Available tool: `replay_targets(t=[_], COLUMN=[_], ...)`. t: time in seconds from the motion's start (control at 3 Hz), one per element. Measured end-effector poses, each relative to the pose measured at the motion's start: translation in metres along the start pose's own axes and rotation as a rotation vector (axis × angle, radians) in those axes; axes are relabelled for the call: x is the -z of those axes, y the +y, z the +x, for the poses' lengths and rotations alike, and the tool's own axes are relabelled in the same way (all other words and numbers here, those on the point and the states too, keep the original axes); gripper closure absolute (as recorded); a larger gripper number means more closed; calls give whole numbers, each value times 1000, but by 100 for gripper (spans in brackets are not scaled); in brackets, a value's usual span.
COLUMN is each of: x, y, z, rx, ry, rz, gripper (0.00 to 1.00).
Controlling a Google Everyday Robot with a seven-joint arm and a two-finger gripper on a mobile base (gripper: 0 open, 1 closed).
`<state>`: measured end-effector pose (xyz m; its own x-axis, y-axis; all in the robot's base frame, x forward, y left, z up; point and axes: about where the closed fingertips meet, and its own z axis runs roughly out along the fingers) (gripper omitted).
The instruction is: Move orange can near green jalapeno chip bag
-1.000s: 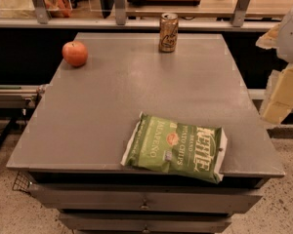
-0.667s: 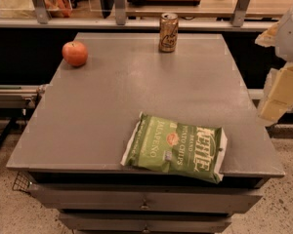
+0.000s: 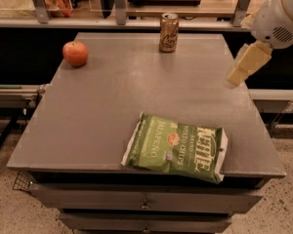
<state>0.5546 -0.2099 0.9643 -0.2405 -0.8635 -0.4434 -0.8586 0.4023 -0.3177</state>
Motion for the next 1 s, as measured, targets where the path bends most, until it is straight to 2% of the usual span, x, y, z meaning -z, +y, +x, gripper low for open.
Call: replay_targets(t=[0.33,0.67,1.0], x=[-28,-28,-42], y=[-45,-45,-51], z=[-22,-22,-25], rx=[-75,-75,-103], ry=[-125,-125,-163], rz=[43,43,60], gripper=[0,0,0])
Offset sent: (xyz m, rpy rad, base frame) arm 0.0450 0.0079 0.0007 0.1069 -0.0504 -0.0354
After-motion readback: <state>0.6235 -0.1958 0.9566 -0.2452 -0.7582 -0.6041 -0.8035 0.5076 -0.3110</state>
